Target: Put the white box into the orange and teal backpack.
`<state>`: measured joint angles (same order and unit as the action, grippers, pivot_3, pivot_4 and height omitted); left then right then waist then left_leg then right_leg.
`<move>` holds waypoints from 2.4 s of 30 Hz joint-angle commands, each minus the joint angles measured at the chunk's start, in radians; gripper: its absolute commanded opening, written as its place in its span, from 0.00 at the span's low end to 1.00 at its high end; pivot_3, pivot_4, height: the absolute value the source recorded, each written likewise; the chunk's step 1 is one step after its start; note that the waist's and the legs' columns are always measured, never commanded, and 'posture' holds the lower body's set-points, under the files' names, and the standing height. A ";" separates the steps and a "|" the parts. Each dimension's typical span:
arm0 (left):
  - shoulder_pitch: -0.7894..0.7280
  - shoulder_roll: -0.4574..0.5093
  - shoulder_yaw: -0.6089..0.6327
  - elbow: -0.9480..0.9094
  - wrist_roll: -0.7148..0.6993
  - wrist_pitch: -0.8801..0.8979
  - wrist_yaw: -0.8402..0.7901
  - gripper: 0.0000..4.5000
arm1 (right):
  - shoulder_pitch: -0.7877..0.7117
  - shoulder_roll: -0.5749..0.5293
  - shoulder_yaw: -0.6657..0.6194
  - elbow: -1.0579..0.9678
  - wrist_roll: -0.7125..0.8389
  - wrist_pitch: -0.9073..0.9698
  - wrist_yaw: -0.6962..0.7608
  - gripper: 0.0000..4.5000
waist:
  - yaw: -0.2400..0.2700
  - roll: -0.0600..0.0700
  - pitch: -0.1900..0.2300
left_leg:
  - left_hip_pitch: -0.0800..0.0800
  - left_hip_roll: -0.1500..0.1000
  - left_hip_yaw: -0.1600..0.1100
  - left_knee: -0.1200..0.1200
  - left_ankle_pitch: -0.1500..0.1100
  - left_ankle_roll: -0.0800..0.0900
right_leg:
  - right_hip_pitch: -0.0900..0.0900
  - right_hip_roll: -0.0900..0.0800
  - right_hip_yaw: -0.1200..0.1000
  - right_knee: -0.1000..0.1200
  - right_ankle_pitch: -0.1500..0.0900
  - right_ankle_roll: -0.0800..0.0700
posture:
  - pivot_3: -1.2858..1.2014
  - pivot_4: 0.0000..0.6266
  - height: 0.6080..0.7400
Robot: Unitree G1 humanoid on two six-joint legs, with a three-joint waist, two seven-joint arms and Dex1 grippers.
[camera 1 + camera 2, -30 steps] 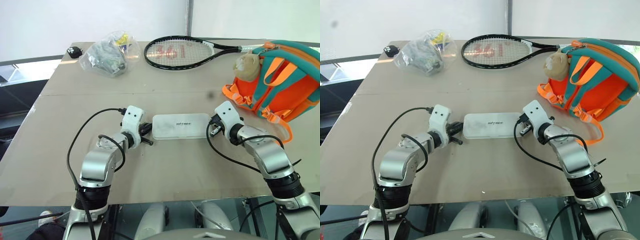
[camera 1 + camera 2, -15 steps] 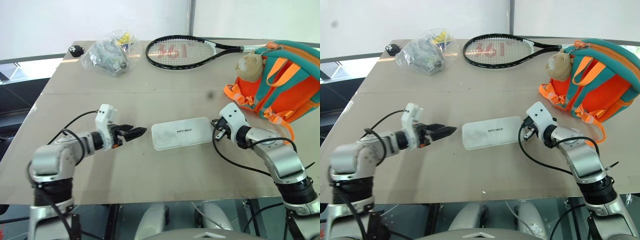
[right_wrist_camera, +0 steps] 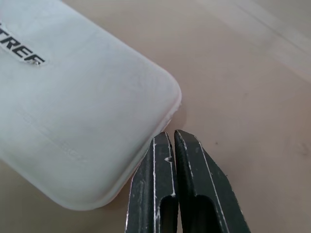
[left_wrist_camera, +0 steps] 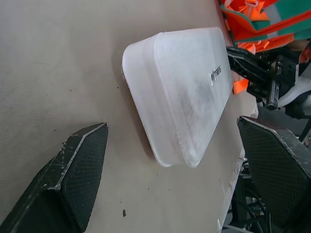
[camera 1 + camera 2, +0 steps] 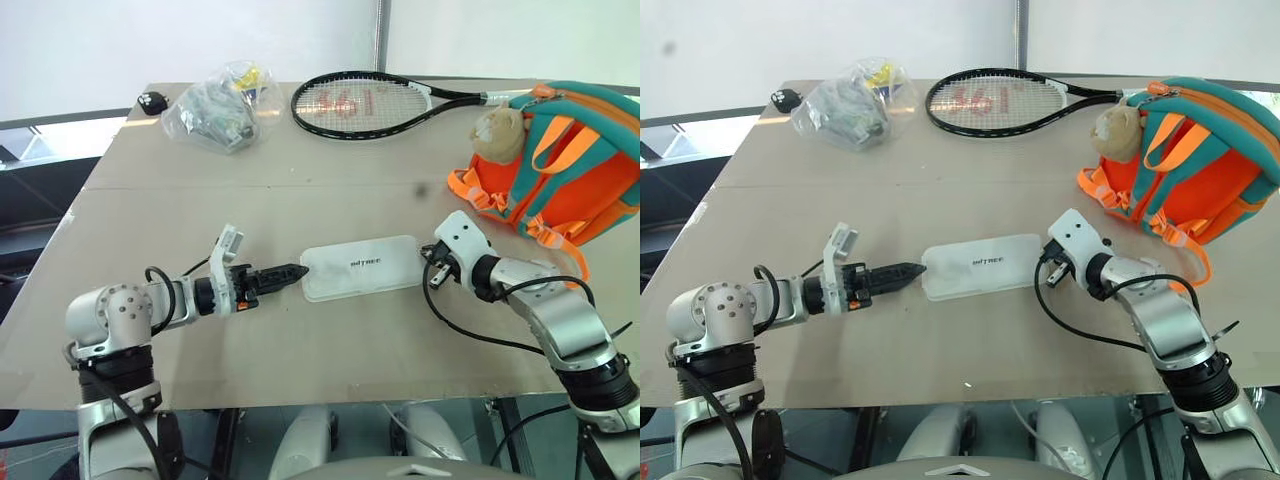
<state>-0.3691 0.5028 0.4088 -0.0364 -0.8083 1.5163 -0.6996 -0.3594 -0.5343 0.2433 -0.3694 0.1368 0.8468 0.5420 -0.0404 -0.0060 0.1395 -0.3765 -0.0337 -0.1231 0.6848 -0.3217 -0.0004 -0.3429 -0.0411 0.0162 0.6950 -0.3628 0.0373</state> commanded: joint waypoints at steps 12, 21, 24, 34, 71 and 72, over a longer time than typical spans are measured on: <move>-0.005 -0.180 0.026 0.013 -0.052 0.073 0.102 0.79 | -0.044 0.062 0.057 0.013 0.001 -0.033 0.027 0.00 | 0.024 0.002 -0.006 | 0.000 -0.004 -0.002 0.001 0.000 0.000 | 0.001 -0.003 -0.002 0.000 0.000 0.000 | 0.52 0.24 1.00; -0.039 -0.191 0.103 0.004 -0.116 0.096 0.112 0.25 | 0.037 0.013 -0.177 -0.117 0.068 0.001 0.014 0.00 | 0.026 0.002 -0.006 | -0.001 -0.004 -0.003 0.001 0.000 0.000 | 0.001 -0.003 -0.003 -0.001 0.000 0.000 | 0.52 0.24 1.00; -0.048 -0.188 0.115 -0.010 -0.140 0.085 0.110 0.25 | 0.087 -0.007 -0.340 -0.204 0.165 0.041 0.038 0.13 | 0.024 0.001 -0.005 | -0.002 -0.004 -0.003 0.001 0.000 0.000 | 0.001 -0.003 -0.003 -0.001 0.000 0.000 | 0.52 0.24 1.00; -0.144 -0.236 0.154 -0.025 -0.198 -0.009 0.141 0.25 | 0.311 -0.069 -0.953 -0.446 0.603 0.383 0.096 1.00 | 0.029 0.001 -0.005 | -0.003 -0.003 -0.001 0.000 0.000 0.000 | 0.001 -0.002 -0.002 -0.001 0.000 0.000 | 0.52 0.24 1.00; -0.229 -0.070 0.098 -0.183 -0.409 -0.386 0.353 0.25 | -0.299 0.036 -0.454 0.282 0.402 -0.242 0.091 0.01 | -0.005 0.000 -0.002 | -0.003 0.001 0.006 0.002 0.000 0.000 | 0.001 0.003 0.003 0.000 0.000 0.000 | 0.52 0.24 1.00; -0.253 -0.075 0.108 -0.143 -0.370 -0.440 0.379 0.25 | -0.309 0.047 -0.454 0.236 0.474 -0.217 0.147 0.01 | -0.006 0.001 -0.002 | -0.003 0.002 0.006 0.002 0.000 0.000 | 0.001 0.003 0.003 0.000 0.000 0.000 | 0.52 0.24 1.00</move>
<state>-0.5742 0.4300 0.4742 -0.2106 -1.2116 1.1795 -0.3502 -0.6205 -0.4980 -0.2049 0.0006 0.4698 0.6142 0.5716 -0.0464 -0.0054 0.1372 -0.3799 -0.0312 -0.1168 0.6865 -0.3218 -0.0002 -0.3419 -0.0374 0.0194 0.6953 -0.3626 0.0376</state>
